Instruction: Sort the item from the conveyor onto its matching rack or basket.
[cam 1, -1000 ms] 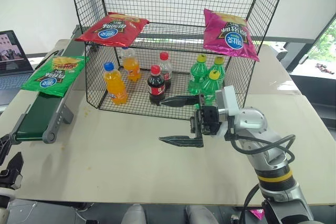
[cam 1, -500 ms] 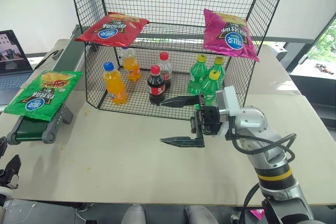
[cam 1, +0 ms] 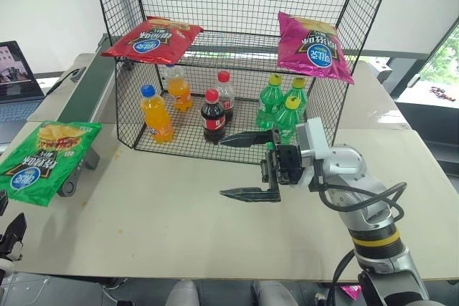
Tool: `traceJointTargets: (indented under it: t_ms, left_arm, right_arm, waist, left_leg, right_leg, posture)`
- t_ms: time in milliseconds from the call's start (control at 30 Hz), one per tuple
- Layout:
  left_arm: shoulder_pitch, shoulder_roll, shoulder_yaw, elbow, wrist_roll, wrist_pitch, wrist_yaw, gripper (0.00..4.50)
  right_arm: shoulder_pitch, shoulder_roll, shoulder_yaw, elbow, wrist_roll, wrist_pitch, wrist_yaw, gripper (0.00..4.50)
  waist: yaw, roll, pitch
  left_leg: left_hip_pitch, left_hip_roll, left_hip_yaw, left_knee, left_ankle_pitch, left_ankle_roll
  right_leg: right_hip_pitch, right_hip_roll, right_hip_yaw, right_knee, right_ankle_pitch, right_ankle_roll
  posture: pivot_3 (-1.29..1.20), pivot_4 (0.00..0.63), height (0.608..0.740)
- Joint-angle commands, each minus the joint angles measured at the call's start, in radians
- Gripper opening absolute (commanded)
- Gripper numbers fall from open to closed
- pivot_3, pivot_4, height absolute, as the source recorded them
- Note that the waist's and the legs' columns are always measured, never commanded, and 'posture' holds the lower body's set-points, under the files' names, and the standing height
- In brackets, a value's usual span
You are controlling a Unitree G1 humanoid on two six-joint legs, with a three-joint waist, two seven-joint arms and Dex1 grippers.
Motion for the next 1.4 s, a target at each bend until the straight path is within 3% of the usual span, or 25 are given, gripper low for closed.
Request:
traceJointTargets:
  t_ms: [33, 167, 233, 533, 767, 900, 1067, 1167, 1300, 1400]
  left_arm:
    - [0.008, 0.025, 0.031, 0.012, 0.006, 0.000, -0.028, 4.49]
    - [0.006, 0.034, 0.033, 0.024, 0.037, -0.005, -0.046, 4.49]
    - [0.004, 0.038, 0.034, 0.029, 0.053, -0.007, -0.061, 3.97]
    - [-0.005, 0.041, -0.010, 0.023, 0.105, 0.018, -0.070, 0.13]
    - [-0.032, 0.055, -0.025, -0.015, 0.098, 0.015, -0.036, 0.04]
    - [-0.069, 0.103, 0.007, -0.206, -0.013, 0.028, 0.009, 0.04]
    - [-0.343, 0.194, -0.077, -0.426, -0.025, 0.018, 0.103, 0.04]
    - [-0.602, 0.201, -0.258, -0.479, -0.025, -0.005, 0.191, 0.04]
    - [-0.900, 0.129, -0.439, -0.437, -0.025, 0.015, 0.267, 0.04]
    - [-1.153, 0.026, -0.555, -0.299, -0.025, 0.095, 0.259, 0.04]
  right_arm:
    - [-0.019, -0.004, -0.019, -0.028, 0.032, 0.002, -0.001, 4.50]
    - [-0.018, -0.004, -0.019, -0.033, 0.033, 0.005, -0.006, 4.50]
    - [-0.016, -0.004, -0.019, -0.036, 0.032, 0.008, -0.011, 4.50]
    - [-0.025, 0.001, -0.022, -0.035, 0.028, 0.017, -0.043, 4.50]
    - [-0.020, -0.006, -0.020, -0.040, 0.018, 0.013, -0.061, 4.50]
    - [-0.012, -0.016, -0.046, -0.041, 0.003, 0.013, -0.105, 4.50]
    - [-0.004, -0.022, -0.111, -0.028, -0.048, 0.011, -0.250, 4.50]
    - [0.022, -0.017, -0.136, -0.055, -0.073, 0.011, -0.332, 4.50]
    - [0.066, 0.000, -0.164, -0.125, -0.105, 0.011, -0.445, 4.50]
    - [0.122, 0.018, -0.211, -0.218, -0.164, 0.004, -0.581, 4.50]
  waist:
    - [0.000, 0.000, 0.000]
    - [0.000, 0.000, 0.000]
    - [0.000, 0.000, 0.000]
    - [0.000, 0.000, 0.000]
    - [-0.001, 0.000, 0.000]
    - [0.003, -0.002, 0.001]
    - [0.026, -0.002, 0.003]
    - [0.032, 0.003, 0.002]
    - [0.031, 0.004, 0.002]
    - [0.035, 0.004, 0.002]
  left_leg:
    - [0.000, 0.000, 0.000, 0.000, 0.000, 0.000]
    - [0.000, 0.000, 0.000, 0.000, 0.000, -0.001]
    - [0.000, 0.000, 0.000, 0.000, 0.000, -0.001]
    - [0.000, 0.000, 0.000, 0.000, -0.001, -0.001]
    - [0.000, 0.000, 0.000, -0.001, -0.001, -0.001]
    - [-0.001, 0.000, 0.000, -0.002, 0.000, -0.002]
    - [-0.001, 0.000, -0.002, 0.000, 0.001, -0.005]
    - [-0.001, -0.001, -0.001, 0.000, 0.002, -0.005]
    - [-0.007, -0.002, -0.002, 0.000, 0.002, -0.005]
    - [-0.008, -0.002, -0.003, 0.001, 0.002, -0.004]
  right_leg:
    - [0.000, 0.000, 0.000, 0.000, 0.000, 0.000]
    - [0.000, 0.000, 0.000, 0.000, 0.000, 0.000]
    - [0.000, 0.000, 0.000, 0.000, 0.000, 0.000]
    - [-0.001, 0.000, 0.000, -0.001, -0.001, 0.000]
    - [-0.001, 0.000, 0.000, -0.001, -0.001, 0.000]
    - [-0.001, 0.000, 0.000, -0.001, -0.001, 0.000]
    - [-0.002, 0.000, -0.001, -0.002, 0.000, 0.000]
    - [0.002, -0.001, 0.000, -0.010, 0.003, 0.004]
    - [0.001, 0.000, 0.000, -0.010, 0.004, 0.004]
    - [0.001, 0.000, 0.000, -0.010, 0.004, 0.004]
  posture:
    - [0.00, 0.150, 0.740]
    - [0.00, 0.150, 0.740]
    - [0.00, 0.150, 0.740]
    - [0.00, 0.150, 0.740]
    - [0.00, 0.150, 0.740]
    - [0.00, 0.150, 0.740]
    - [0.00, 0.150, 0.740]
    - [0.00, 0.150, 0.740]
    - [0.00, 0.150, 0.740]
    - [0.00, 0.150, 0.740]
